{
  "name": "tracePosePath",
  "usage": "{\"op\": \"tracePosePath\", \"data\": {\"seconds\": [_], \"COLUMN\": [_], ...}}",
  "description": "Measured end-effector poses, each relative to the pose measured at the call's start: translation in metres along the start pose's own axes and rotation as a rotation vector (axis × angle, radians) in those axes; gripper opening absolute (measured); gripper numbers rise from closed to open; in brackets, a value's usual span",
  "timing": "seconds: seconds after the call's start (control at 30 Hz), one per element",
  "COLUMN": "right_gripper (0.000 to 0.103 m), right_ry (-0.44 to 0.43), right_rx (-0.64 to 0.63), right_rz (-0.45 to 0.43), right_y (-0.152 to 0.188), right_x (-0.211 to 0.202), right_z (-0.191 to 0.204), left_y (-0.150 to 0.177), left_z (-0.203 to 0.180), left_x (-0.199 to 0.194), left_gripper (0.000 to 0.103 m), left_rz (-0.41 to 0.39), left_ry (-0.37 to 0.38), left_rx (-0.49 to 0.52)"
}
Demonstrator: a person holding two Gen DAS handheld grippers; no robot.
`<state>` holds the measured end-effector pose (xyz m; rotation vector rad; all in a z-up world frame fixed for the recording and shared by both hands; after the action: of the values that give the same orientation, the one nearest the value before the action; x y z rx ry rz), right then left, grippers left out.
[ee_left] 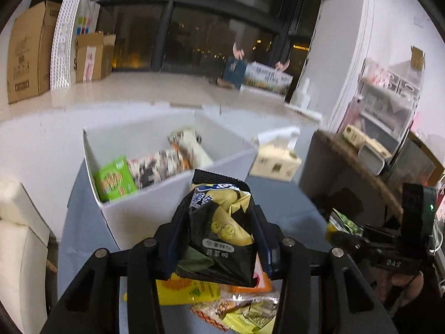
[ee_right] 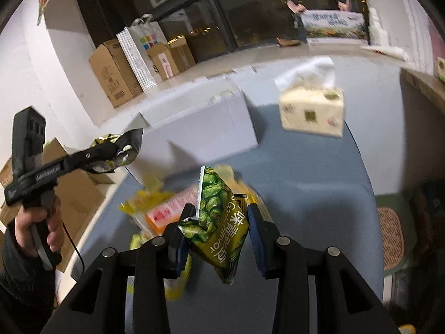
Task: Organize snacks
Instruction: 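Drop the black bag and green pea bag into the white box with both tools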
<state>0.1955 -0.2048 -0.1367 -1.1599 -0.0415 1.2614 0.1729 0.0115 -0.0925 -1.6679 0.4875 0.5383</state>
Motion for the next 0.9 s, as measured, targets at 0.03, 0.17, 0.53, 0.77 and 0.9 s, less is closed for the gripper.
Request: {"op": "tracePosePath", "data": {"seconds": [0.03,0.17,0.53,0.77,0.9], "right_gripper": [0.042,0.042,0.042,0.044,0.103], "right_ry": [-0.01,-0.044,-0.106,-0.042,-0.05], "right_rx": [-0.008,-0.063,-0.116,-0.149,-0.099], "right_rz": [-0.011,-0.043,-0.008,0.075,0.09], "right_y": [-0.01,-0.053,-0.159,-0.19,-0.191], "right_x": [0.002,0.014,0.093,0.162,0.182], "right_z": [0.004,0.023,0.05,0.042,0.029], "left_y": [-0.006,-0.03,-0.089,-0.083,-0.069], "left_z": [0.0,0.008,0.037,0.075,0.095], "left_x": [-0.001,-0.001,0.051,0.095,0.095], "left_gripper": [0.05,0.05,0.049,0.058,0.103], "left_rz": [-0.011,-0.041,-0.064,0.034,0.057], "left_ry": [-0.001,-0.004,-0.081,-0.175,-0.176], "left_rx": [0.002,-0.007,-0.031,-0.086,-0.144]}}
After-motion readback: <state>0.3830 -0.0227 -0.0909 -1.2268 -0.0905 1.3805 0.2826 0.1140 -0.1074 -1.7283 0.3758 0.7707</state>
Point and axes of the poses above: each gripper's, at about its wrist camera, not at the fingertips, and x roughly the way its jaws point, z to its left, y to its underside, the point moved 8 cm from there along x, roughly the way its jaws point, and after that the axes turned 11 degrees about -y, right-handed, at the moved point
